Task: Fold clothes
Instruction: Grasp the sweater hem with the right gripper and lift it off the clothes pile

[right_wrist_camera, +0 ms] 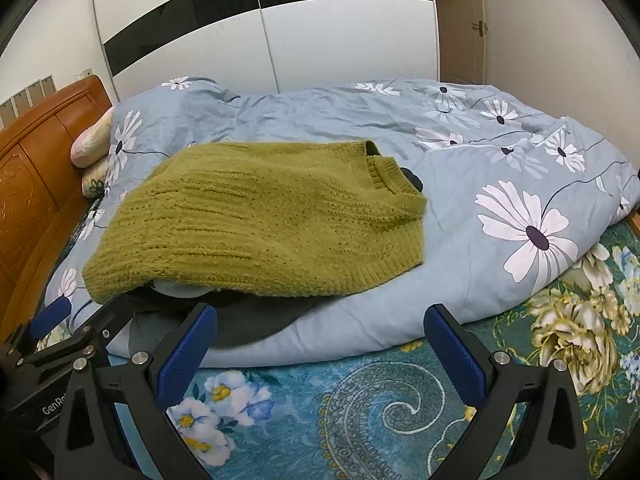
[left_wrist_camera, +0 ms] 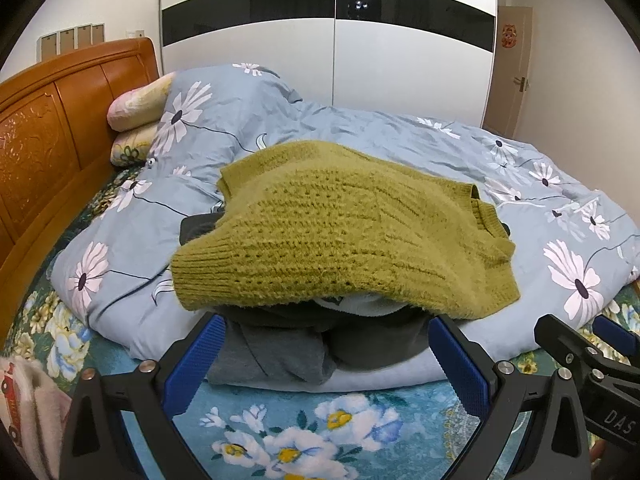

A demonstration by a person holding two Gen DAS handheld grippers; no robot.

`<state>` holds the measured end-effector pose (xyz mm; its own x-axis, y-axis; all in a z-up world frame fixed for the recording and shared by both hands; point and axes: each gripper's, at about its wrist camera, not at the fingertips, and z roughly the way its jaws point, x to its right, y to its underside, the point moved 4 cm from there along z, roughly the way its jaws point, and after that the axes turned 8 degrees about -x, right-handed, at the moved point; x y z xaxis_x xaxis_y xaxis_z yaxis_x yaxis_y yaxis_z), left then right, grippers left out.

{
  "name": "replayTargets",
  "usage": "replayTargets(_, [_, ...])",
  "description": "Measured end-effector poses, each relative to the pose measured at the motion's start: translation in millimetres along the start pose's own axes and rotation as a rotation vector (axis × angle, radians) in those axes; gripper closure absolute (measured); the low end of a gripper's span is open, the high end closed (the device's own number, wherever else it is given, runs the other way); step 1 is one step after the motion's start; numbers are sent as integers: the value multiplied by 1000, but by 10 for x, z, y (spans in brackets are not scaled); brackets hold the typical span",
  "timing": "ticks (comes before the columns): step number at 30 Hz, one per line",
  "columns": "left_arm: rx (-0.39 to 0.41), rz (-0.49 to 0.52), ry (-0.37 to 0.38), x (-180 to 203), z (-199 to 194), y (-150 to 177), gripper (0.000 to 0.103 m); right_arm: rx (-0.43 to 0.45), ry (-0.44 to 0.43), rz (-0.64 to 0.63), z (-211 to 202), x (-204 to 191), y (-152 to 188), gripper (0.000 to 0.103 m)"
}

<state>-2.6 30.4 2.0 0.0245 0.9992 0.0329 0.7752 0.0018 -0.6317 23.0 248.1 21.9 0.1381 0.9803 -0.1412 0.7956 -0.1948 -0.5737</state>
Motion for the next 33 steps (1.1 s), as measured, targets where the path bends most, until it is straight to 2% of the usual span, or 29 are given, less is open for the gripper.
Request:
replayTargets(4, [21, -7, 6, -46, -75, -10, 0, 7, -11, -4, -51, 1, -9, 0])
replayTargets(6, [33, -17, 16, -130, -109, 5, 0, 6, -89, 20, -44, 96, 17, 0])
replayTargets(9, [50, -33, 32, -256, -157, 28, 0, -39, -251, 163, 133, 474, 117, 0])
replayTargets(13, [14, -79, 59, -379, -29, 105, 0, -70, -384, 416, 508, 938, 150, 0])
replayTargets(17, [-36, -99, 59, -474, 133, 189, 0, -82, -464, 527, 917, 1083, 19, 0])
replayTargets(19, [-59, -108, 58, -522, 210, 231, 0, -93, -459, 578, 1132, 1161, -53, 0])
replayTargets(21, [-54, -104, 43, -587, 223, 241, 0, -89, -434, 611, 1316, 1263, -149, 8])
replayTargets(22, [-50, -103, 36, -624, 225, 243, 0, -79, -422, 612, 1392, 1316, -216, 22])
replayTargets(23, [-53, -109, 34, -669, 233, 249, 0, -72, -408, 612, 1467, 1367, -285, 28])
replayTargets(26, [-62, -129, 27, -804, 259, 268, 0, -79, -339, 586, 1703, 1493, -475, 28])
replayTargets(30, [-75, -155, 17, -985, 293, 295, 0, -89, -330, 600, 1962, 1551, -632, 28])
replayTargets(33, [-85, -175, 12, -1118, 319, 315, 0, -110, -319, 560, 2074, 1466, -720, 28])
